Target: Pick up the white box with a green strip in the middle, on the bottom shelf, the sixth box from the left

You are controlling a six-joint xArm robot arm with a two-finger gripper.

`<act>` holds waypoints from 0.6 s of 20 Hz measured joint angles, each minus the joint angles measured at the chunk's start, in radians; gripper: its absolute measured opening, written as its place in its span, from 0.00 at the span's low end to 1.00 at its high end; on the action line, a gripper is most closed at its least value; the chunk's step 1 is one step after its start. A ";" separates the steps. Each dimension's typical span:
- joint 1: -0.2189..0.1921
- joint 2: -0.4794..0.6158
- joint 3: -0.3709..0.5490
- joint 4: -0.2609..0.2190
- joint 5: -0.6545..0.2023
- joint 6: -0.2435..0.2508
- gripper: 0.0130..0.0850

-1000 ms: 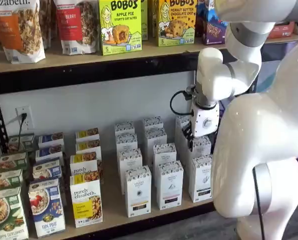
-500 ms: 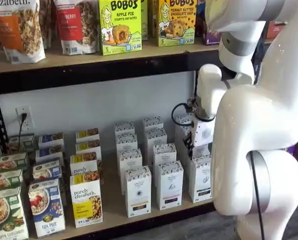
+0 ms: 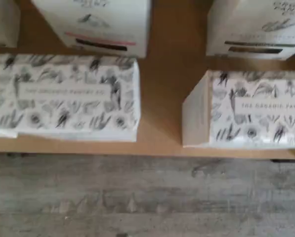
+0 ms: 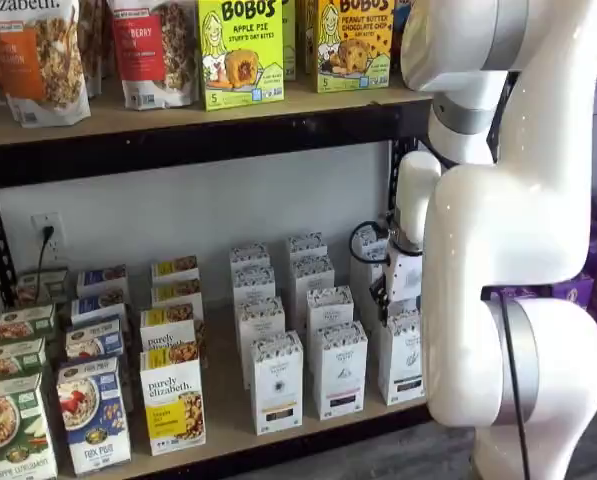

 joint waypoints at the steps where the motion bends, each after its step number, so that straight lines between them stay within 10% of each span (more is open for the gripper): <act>1: -0.004 0.024 -0.028 0.005 0.008 -0.010 1.00; 12: -0.021 0.181 -0.227 0.071 0.050 -0.090 1.00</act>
